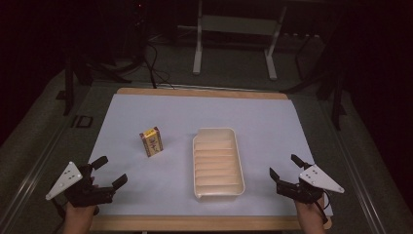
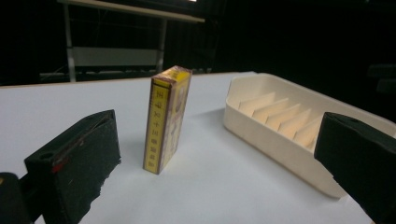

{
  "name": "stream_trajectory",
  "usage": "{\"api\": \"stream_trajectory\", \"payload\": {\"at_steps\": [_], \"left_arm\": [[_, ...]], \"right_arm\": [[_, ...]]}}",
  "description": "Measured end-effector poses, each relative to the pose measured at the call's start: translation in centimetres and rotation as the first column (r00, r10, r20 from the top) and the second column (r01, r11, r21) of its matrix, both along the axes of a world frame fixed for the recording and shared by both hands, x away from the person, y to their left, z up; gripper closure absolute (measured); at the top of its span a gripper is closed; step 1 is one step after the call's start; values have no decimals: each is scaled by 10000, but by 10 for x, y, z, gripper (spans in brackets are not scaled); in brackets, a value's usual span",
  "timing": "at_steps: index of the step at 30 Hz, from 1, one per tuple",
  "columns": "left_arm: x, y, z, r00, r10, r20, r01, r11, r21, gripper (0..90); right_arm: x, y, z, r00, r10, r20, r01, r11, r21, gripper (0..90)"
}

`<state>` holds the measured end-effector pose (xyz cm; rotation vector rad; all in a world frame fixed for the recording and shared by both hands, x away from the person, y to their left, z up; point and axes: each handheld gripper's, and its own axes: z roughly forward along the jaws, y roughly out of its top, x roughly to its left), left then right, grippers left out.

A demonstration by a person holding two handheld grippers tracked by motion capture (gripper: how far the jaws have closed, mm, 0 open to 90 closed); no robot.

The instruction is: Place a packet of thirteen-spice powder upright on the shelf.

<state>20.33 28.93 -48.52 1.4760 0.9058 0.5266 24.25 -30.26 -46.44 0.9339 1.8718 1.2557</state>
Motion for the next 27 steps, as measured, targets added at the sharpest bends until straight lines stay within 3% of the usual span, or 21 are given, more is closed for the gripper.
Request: {"api": "stream_trajectory", "payload": {"at_steps": [3, 6, 7, 9, 18, 22, 27], "left_arm": [[0, 2, 1, 9998, -203, 89, 205, 9995, -241, 6], [1, 0, 2, 9984, -527, 181, 531, 9984, -215, 6], [3, -4, 1, 9935, -1124, 187, 1124, 9937, 28, 6], [5, -7, 0, 9879, -1550, 52, 1549, 9879, 116, 6], [14, -13, 1, 9831, -1831, 32, 1828, 9823, 418, 6], [21, -17, 6, 9650, -2559, -579, 2615, 9557, 1354, 6], [27, -20, 9, 9462, -2985, -1253, 3186, 9271, 1976, 6]], "right_arm": [[-1, -1, 0, 10000, -8, -46, 9, 10000, 97, 142], [-1, -1, 1, 10000, -14, -32, 15, 10000, 86, 142], [-2, -2, 1, 10000, -18, -24, 18, 10000, 90, 142], [-1, -1, 0, 10000, -9, -11, 10, 9999, 107, 142], [-1, 0, -1, 9999, 136, 25, -137, 9999, 101, 141], [-1, 1, -2, 9997, 230, 10, -230, 9997, 28, 141], [-1, 1, -2, 9987, 500, -30, -499, 9986, 155, 141]]}}
